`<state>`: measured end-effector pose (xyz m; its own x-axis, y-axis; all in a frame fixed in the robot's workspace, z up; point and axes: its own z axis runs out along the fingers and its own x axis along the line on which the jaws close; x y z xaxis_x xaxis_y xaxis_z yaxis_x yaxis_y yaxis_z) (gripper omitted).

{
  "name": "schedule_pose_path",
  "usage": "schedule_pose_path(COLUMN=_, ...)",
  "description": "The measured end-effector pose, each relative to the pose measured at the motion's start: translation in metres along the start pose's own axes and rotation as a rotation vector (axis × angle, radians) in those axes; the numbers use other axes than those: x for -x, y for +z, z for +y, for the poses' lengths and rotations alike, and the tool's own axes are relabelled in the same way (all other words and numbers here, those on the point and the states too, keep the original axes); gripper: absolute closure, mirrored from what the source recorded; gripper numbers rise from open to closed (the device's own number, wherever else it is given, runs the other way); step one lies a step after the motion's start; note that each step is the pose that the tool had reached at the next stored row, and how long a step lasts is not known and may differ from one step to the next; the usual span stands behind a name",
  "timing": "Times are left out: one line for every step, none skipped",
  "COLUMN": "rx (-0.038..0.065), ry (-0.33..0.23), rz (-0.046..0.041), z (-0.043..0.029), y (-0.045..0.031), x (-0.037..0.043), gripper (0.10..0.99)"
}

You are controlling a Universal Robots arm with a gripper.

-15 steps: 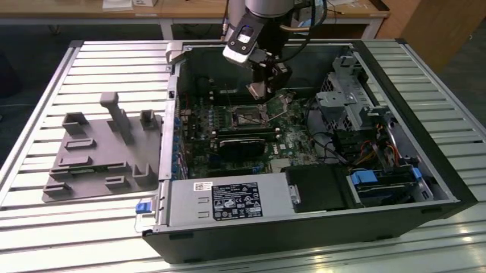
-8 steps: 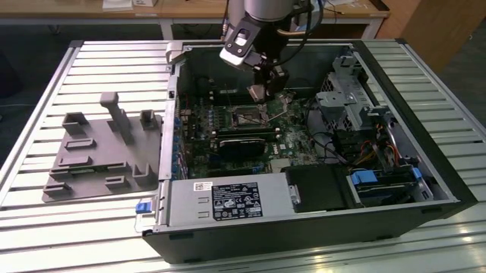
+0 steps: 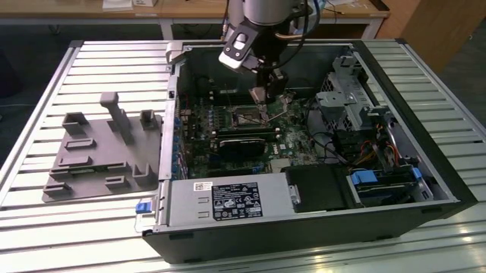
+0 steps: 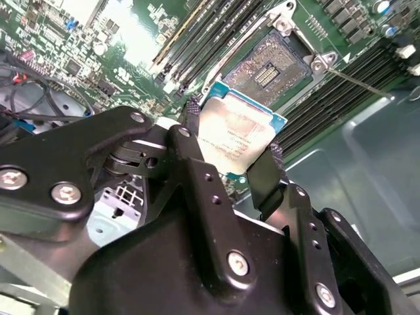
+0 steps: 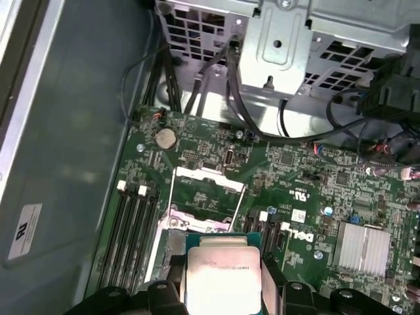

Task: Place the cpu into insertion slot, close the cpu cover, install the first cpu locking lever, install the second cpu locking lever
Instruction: 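Place the cpu into insertion slot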

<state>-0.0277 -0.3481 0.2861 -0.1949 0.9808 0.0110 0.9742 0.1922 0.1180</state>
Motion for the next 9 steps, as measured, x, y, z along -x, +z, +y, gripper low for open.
schedule_pose_path(rx=0.000, ry=0.013, rz=-0.0018, z=-0.0001, y=0.0003, x=0.0000, gripper=0.549)
schedule_pose_path(rx=0.000, ry=0.026, rz=-0.0034, z=-0.0002, y=0.0006, x=0.0000, gripper=0.549)
schedule_pose_path(rx=0.001, ry=0.040, rz=-0.0050, z=-0.0003, y=0.0009, x=0.0000, gripper=0.549)
schedule_pose_path(rx=0.001, ry=0.055, rz=-0.0067, z=-0.0004, y=0.0013, x=0.0000, gripper=0.549)
schedule_pose_path(rx=0.001, ry=0.072, rz=-0.0087, z=-0.0005, y=0.0017, x=0.0000, gripper=0.549)
schedule_pose_path(rx=0.001, ry=0.089, rz=-0.0108, z=-0.0005, y=0.0023, x=0.0000, gripper=0.549)
schedule_pose_path(rx=0.002, ry=0.108, rz=-0.0129, z=-0.0006, y=0.0029, x=0.0000, gripper=0.549)
schedule_pose_path(rx=0.002, ry=0.123, rz=-0.0147, z=-0.0008, y=0.0037, x=0.0000, gripper=0.549)
schedule_pose_path(rx=0.002, ry=0.136, rz=-0.0162, z=-0.0011, y=0.0046, x=0.0000, gripper=0.549)
